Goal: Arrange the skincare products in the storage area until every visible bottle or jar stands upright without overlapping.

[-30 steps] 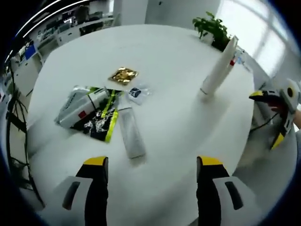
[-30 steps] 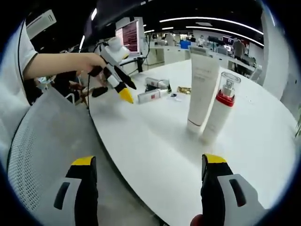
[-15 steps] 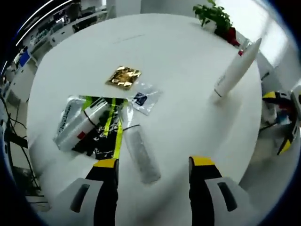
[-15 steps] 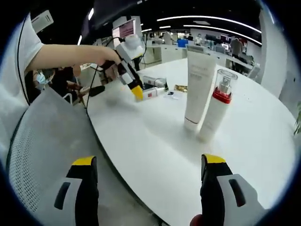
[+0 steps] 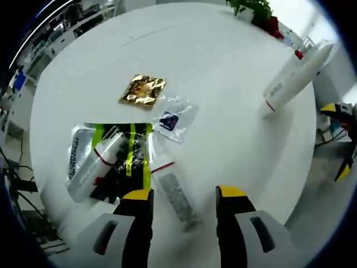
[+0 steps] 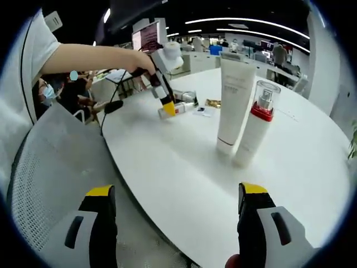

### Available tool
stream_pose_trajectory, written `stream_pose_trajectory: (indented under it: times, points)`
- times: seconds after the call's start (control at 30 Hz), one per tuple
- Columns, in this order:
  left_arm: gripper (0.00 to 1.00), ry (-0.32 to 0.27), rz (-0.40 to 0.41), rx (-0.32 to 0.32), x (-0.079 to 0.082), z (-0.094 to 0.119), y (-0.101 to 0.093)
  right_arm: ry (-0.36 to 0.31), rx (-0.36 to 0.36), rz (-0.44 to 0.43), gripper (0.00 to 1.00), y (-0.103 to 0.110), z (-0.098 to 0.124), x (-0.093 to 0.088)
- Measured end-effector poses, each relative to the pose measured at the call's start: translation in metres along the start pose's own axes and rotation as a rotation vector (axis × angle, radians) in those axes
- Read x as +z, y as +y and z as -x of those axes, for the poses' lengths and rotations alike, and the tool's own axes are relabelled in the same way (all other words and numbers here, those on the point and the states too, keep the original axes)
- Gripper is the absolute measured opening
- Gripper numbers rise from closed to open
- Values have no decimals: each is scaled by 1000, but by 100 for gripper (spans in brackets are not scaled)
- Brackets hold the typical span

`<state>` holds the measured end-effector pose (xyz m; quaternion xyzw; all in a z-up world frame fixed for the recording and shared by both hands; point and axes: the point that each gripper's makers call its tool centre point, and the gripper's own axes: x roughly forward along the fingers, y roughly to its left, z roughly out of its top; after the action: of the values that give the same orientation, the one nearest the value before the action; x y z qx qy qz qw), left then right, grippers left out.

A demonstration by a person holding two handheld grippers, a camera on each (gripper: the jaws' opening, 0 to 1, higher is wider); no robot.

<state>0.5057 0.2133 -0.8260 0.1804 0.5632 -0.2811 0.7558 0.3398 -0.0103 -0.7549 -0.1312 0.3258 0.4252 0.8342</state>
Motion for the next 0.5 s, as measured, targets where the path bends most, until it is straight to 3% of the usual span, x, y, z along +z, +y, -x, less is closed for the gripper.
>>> stream_pose_trajectory:
  times: [0.5]
  points:
    - [29, 45, -34, 15, 0, -8, 6, 32, -8, 32, 90, 0, -2, -5]
